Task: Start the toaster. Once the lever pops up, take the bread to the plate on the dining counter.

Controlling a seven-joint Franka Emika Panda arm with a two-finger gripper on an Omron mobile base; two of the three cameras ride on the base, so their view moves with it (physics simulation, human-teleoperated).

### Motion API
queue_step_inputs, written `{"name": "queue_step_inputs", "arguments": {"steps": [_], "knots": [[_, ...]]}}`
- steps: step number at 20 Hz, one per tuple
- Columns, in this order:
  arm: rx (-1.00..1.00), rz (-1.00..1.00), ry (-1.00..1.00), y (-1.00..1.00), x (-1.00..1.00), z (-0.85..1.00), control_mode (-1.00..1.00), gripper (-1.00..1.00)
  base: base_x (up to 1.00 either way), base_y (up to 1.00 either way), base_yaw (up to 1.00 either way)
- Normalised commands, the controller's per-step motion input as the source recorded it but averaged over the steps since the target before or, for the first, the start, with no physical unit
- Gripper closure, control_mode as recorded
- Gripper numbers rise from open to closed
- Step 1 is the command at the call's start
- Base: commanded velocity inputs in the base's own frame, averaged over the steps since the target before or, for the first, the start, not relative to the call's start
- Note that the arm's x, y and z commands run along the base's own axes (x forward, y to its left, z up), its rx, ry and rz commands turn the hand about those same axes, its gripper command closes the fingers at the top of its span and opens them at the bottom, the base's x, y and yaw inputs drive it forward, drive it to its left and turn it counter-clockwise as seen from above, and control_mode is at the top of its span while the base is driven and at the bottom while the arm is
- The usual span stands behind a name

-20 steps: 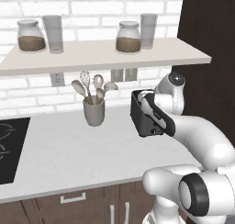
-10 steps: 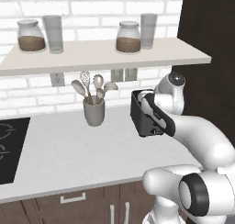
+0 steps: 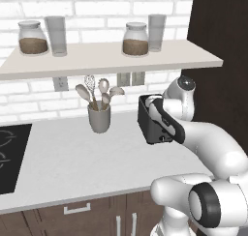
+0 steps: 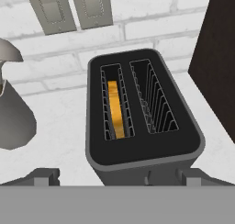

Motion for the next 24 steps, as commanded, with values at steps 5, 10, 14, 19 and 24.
{"name": "queue_step_inputs", "arguments": {"steps": [5,10,14,19,24], "knots": [[0.00,0.00,0.00,0.00,0.00,0.00,-1.00,-1.00,0.00,0.00,0.00],[0.00,0.00,0.00,0.00,0.00,0.00,-1.00,-1.00,0.00,0.00,0.00],[0.00,0.00,0.00,0.00,0.00,0.00,-1.00,-1.00,0.00,0.00,0.00],[0.00,0.00,0.00,0.00,0.00,0.00,-1.00,-1.00,0.00,0.00,0.00],[0.00,0.00,0.00,0.00,0.00,0.00,-1.00,-1.00,0.00,0.00,0.00]]}}
